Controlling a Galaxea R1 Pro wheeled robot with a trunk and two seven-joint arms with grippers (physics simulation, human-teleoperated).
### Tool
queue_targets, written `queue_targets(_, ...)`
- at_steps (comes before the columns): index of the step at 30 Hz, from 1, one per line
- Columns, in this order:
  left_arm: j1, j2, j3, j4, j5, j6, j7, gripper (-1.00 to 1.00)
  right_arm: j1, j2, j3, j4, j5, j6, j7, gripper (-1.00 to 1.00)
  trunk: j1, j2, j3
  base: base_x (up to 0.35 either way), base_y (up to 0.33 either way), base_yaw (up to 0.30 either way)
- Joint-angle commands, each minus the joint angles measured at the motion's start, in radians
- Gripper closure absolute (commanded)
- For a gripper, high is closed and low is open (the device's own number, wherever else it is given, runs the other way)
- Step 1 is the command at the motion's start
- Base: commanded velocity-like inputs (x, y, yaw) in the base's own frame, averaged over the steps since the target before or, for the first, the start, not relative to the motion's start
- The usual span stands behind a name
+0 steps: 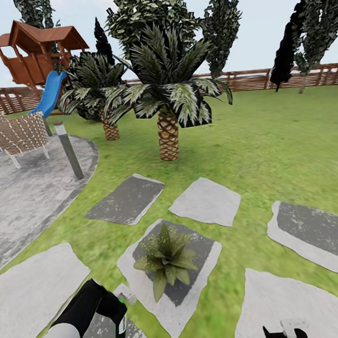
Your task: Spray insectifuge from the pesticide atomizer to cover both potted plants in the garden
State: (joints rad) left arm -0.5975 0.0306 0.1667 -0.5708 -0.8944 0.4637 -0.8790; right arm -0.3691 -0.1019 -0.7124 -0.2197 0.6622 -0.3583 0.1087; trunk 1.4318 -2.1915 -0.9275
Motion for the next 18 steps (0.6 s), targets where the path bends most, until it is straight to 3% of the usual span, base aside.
queue_targets(1,-0.001,-0.002,0.005,-0.001,-0.004,0.007,-0.006,1.00,-0.001,0.000,-0.009,0.000,0.002,-0.004,0.008,-1.00,0.000,-0.001,-0.001,-0.098,-0.222,0.277)
queue_targets(8,-0.001,-0.004,0.006,-0.001,-0.004,0.008,-0.006,1.00,-0.001,0.000,-0.009,0.000,0.002,-0.004,0.008,-1.00,0.000,-0.001,-0.001,-0.017,-0.264,0.255)
queue_targets(18,-0.001,-0.007,0.002,0.001,-0.006,0.009,-0.005,1.00,-0.001,-0.001,-0.009,0.000,0.002,-0.004,0.008,-1.00,0.000,-0.001,-0.001,0.144,-0.253,0.013)
